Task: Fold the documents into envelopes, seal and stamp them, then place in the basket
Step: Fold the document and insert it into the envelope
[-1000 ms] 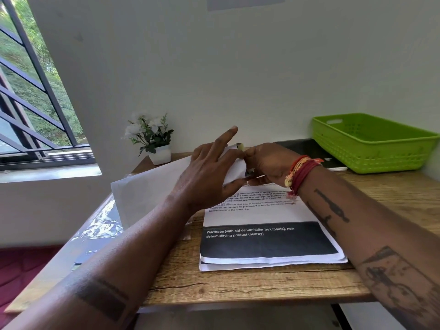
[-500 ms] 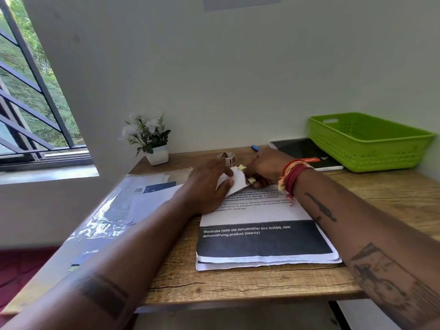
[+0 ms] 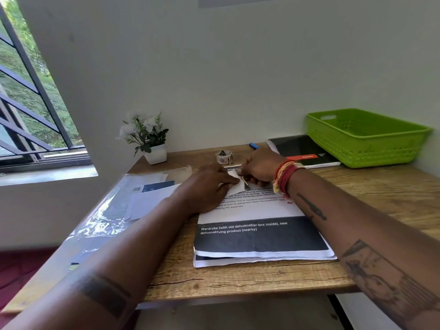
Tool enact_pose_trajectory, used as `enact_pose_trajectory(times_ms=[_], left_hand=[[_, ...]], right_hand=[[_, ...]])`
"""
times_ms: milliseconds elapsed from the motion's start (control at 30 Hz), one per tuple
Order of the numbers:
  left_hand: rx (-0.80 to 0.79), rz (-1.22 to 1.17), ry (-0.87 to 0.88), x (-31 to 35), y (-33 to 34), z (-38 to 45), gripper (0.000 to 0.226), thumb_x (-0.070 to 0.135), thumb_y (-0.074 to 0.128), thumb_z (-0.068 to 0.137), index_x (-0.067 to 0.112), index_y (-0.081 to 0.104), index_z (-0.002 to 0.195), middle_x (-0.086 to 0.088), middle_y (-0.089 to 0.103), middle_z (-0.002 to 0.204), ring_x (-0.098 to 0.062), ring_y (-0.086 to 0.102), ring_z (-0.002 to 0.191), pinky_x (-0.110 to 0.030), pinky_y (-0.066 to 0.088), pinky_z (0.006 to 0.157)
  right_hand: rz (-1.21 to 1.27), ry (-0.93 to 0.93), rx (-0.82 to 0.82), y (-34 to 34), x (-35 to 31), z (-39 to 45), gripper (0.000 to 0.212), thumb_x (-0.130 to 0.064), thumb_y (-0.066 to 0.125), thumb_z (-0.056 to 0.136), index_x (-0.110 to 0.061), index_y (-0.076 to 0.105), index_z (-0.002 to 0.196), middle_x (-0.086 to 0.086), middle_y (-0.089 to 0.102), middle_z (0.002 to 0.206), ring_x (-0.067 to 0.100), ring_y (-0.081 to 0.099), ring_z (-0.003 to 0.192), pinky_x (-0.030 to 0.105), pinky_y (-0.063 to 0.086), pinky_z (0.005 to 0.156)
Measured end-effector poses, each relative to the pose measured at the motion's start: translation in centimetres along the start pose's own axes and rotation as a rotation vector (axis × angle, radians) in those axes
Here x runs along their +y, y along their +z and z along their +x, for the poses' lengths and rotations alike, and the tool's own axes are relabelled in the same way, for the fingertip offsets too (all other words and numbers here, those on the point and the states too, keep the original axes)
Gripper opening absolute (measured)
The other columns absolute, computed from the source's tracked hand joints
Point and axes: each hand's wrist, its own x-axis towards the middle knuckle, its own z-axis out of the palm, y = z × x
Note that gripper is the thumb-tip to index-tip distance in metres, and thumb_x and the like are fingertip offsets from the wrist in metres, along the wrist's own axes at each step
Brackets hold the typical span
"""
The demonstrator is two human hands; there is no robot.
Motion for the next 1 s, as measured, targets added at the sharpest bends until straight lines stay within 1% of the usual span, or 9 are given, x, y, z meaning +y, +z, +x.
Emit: enact_pose_trajectory(times_ms=[67, 200, 367, 467, 600, 733, 833, 933, 1000], left_hand=[[0.000, -0.015, 0.021, 0.1, 0.0, 0.0, 0.033, 0.021, 0.056, 0.097, 0.031, 0.073, 0.123, 0.001, 0.065, 0.115, -0.018, 0.060, 0.107, -0.028, 0.046, 0.094], [-0.026, -0.022, 0.037, 0.2, 0.0, 0.1, 0.041, 0.013, 0.053, 0.095, 0.034, 0.072, 0.124, 0.004, 0.065, 0.116, -0.017, 0.059, 0.107, -0.029, 0.046, 0.092], [-0.007, -0.087, -0.092, 0.5, -0.3, -0.1, 0.029, 0.020, 0.057, 0.098, 0.031, 0.069, 0.122, 0.011, 0.067, 0.118, -0.007, 0.058, 0.105, -0.023, 0.042, 0.091], [-0.023, -0.151, -0.193, 0.5, -0.2, 0.2, 0.043, 0.017, 0.053, 0.098, 0.030, 0.057, 0.138, 0.015, 0.066, 0.121, -0.007, 0.058, 0.106, -0.023, 0.043, 0.091], [-0.118, -0.035, -0.169, 0.4, 0.3, 0.7, 0.055, 0.012, 0.041, 0.094, 0.028, 0.054, 0.145, -0.004, 0.056, 0.132, -0.021, 0.050, 0.122, -0.033, 0.039, 0.104], [-0.203, -0.023, -0.207, 0.1, 0.0, 0.9, 0.066, 0.028, 0.031, 0.083, 0.029, 0.055, 0.144, -0.004, 0.049, 0.141, -0.024, 0.043, 0.133, -0.043, 0.034, 0.114], [-0.246, -0.004, -0.222, -0.1, -0.3, 1.3, 0.062, 0.026, 0.035, 0.085, 0.031, 0.053, 0.144, -0.005, 0.047, 0.144, -0.025, 0.040, 0.137, -0.044, 0.033, 0.116], [-0.286, 0.036, -0.221, 0.2, -0.6, 2.2, 0.057, 0.014, 0.043, 0.093, 0.032, 0.051, 0.147, -0.007, 0.046, 0.143, -0.026, 0.039, 0.136, -0.039, 0.032, 0.113], [-0.292, 0.042, -0.233, 0.4, -0.9, 2.8, 0.056, 0.012, 0.045, 0.094, 0.031, 0.053, 0.146, -0.009, 0.048, 0.145, -0.026, 0.040, 0.137, -0.038, 0.032, 0.112]], right_hand=[[-0.100, -0.043, 0.034, 0.0, -0.2, -0.1, 0.035, -0.026, 0.061, 0.097, 0.007, 0.072, 0.104, 0.021, 0.073, 0.102, 0.029, 0.064, 0.082, 0.039, 0.053, 0.085], [-0.245, -0.056, 0.064, 0.2, 0.1, 0.2, 0.033, -0.036, 0.063, 0.095, -0.006, 0.076, 0.102, 0.008, 0.074, 0.104, 0.022, 0.067, 0.100, 0.042, 0.046, 0.103], [-0.294, -0.091, 0.094, 0.9, 0.4, 1.3, 0.029, -0.040, 0.070, 0.090, -0.013, 0.074, 0.098, 0.001, 0.073, 0.098, 0.020, 0.068, 0.091, 0.037, 0.055, 0.086], [-0.374, -0.107, 0.103, 0.9, 0.4, 1.4, 0.024, -0.041, 0.067, 0.092, -0.016, 0.066, 0.091, -0.002, 0.064, 0.084, 0.020, 0.064, 0.084, 0.030, 0.047, 0.073], [-0.396, -0.118, 0.085, 0.6, 0.4, 1.4, 0.018, -0.032, 0.062, 0.095, -0.015, 0.064, 0.091, 0.002, 0.066, 0.090, 0.023, 0.065, 0.088, 0.034, 0.053, 0.081], [-0.449, -0.132, 0.049, 0.5, 0.2, 1.4, 0.024, -0.038, 0.058, 0.097, -0.016, 0.067, 0.101, 0.003, 0.070, 0.101, 0.021, 0.065, 0.090, 0.036, 0.054, 0.090], [-0.473, -0.106, -0.031, -0.1, 0.0, 1.1, 0.027, -0.043, 0.059, 0.097, -0.017, 0.063, 0.100, 0.001, 0.064, 0.098, 0.019, 0.060, 0.092, 0.031, 0.048, 0.091], [-0.508, -0.071, -0.097, -0.7, -0.1, 0.7, 0.045, -0.051, 0.061, 0.094, -0.012, 0.066, 0.116, 0.004, 0.064, 0.109, 0.023, 0.061, 0.104, 0.034, 0.043, 0.096], [-0.519, -0.078, -0.125, -1.0, -0.2, 0.4, 0.048, -0.050, 0.063, 0.093, -0.010, 0.066, 0.119, 0.004, 0.064, 0.107, 0.023, 0.061, 0.101, 0.030, 0.044, 0.087]])
